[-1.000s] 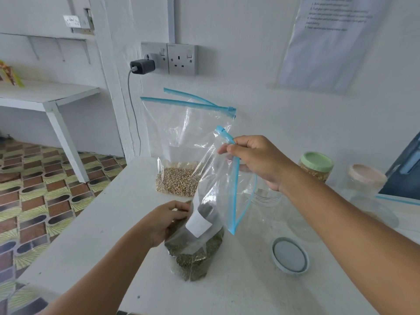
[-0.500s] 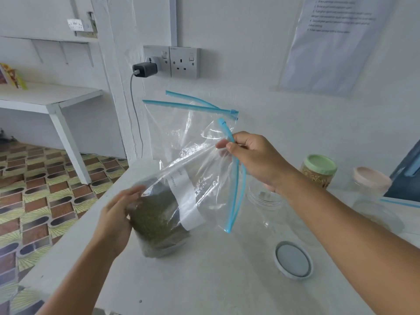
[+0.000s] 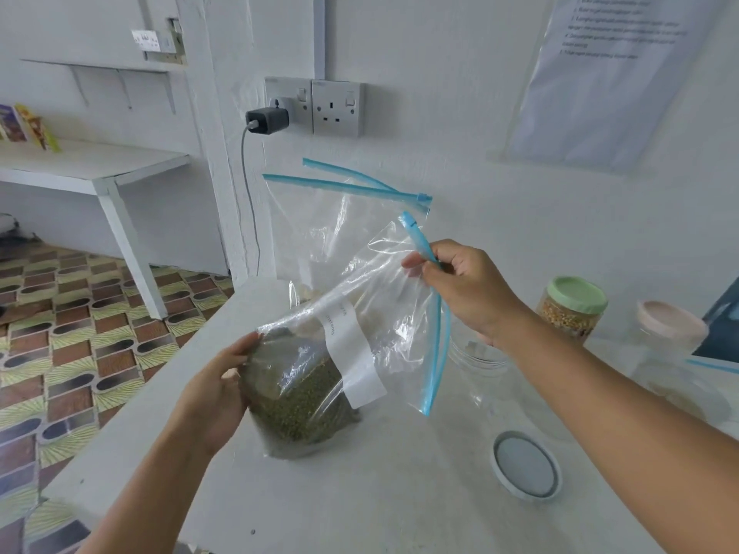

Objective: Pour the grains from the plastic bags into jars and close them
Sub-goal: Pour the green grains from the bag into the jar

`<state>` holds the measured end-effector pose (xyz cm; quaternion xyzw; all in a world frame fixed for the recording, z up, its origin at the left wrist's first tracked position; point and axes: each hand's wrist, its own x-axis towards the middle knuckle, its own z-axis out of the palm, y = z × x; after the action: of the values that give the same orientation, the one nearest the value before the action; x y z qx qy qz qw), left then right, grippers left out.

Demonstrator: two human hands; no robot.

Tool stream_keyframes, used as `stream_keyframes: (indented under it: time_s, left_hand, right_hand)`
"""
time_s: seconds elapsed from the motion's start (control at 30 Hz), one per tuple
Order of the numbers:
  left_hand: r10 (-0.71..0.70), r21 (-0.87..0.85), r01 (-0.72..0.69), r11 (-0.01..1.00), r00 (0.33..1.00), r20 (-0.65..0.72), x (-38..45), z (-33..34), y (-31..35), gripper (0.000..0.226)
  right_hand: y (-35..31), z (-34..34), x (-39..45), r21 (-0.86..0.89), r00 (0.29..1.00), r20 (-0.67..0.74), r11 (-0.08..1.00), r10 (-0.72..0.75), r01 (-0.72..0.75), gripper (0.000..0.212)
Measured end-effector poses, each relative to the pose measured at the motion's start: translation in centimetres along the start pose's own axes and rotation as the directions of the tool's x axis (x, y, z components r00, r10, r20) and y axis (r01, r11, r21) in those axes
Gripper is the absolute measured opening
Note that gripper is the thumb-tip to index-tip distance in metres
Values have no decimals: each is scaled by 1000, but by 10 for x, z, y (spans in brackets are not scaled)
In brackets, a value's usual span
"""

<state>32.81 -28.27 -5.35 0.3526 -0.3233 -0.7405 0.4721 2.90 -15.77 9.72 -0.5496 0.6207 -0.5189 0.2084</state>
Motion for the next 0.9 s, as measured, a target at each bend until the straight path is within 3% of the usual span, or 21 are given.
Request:
stream_keyframes:
  time_s: [0.13,0.3,0.43,0.5,0.63,0.8,0.9]
  left_hand:
    - [-102,46,98,994,989,111,-1,-5,8,36]
    - [108,43,-107,993,993,-36,6,9,9,26]
    - [228,39,-227,973,972,-54,1,17,18,27]
    - [231,29,-229,973,971,-63,1,13,19,40]
    - [151,96,-149,984,988,-13,6,0,16,23]
    - [275,249,-277,928,960,43,5,12,17,23]
    - [286,267,-283,921,958,29,4,12,10,22]
  right_hand:
    - [1,3,0,-2,1000,15,1000,12,-12,29]
    - [-5,3,4,-12,1000,-2,1000,24,-24,29]
    - [-6,1,9,71,996,-67,996,61,-56,31]
    - [-3,1,8,84,995,-67,994,71,-65,32]
    - [7,2,5,90,994,-71,993,82,-76,33]
    - [6,2,6,38,993,-86,996,82,-79,30]
    - [9,0,3,22,992,-96,996,86,-85,30]
